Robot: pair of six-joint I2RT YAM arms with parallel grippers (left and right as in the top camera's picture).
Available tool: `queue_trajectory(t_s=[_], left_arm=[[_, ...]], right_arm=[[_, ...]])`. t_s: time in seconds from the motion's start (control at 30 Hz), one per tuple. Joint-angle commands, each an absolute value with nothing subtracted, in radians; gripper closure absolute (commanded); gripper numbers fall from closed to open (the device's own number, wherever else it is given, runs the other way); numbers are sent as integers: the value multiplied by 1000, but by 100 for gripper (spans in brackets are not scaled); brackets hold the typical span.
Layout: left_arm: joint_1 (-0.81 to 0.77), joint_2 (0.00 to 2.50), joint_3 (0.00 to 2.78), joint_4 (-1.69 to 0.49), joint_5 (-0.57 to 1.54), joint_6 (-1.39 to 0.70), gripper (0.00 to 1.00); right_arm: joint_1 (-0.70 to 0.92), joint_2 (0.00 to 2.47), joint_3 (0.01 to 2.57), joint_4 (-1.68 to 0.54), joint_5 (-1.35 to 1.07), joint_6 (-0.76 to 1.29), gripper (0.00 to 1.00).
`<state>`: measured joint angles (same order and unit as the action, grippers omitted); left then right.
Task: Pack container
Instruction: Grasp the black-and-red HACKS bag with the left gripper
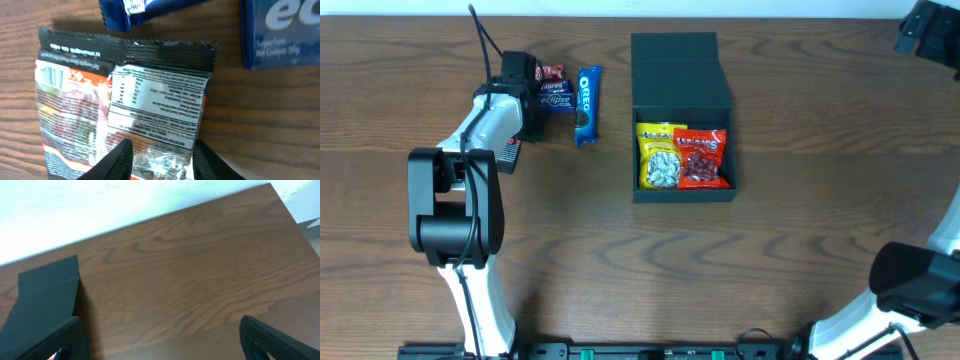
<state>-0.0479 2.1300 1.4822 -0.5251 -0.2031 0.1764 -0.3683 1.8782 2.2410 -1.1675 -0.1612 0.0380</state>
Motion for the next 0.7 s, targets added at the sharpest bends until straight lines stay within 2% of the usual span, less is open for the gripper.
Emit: queue_trajectory(t_s=[0.0, 0.1, 0.2, 0.27, 0.6, 0.67], left_arm=[[-49, 2139, 1457, -527, -220, 168, 64], [-49, 2139, 1444, -527, -220, 167, 64], [-51, 2138, 1443, -526, -220, 168, 53], [-52, 2138, 1443, -527, -221, 168, 52], [-51, 2164, 1443, -530, -220, 156, 73], [-52, 2169, 1443, -534, -221, 156, 81]], right_arm=[[-378, 1887, 2236, -1171, -162, 47, 1], [-378, 1887, 2236, -1172, -162, 47, 1], [-378, 1887, 2236, -1171, -162, 47, 1], [-378, 1887, 2236, -1172, -162, 47, 1], [-378, 1887, 2236, -1176, -162, 47, 1], [-378, 1887, 2236, -1176, -162, 47, 1]])
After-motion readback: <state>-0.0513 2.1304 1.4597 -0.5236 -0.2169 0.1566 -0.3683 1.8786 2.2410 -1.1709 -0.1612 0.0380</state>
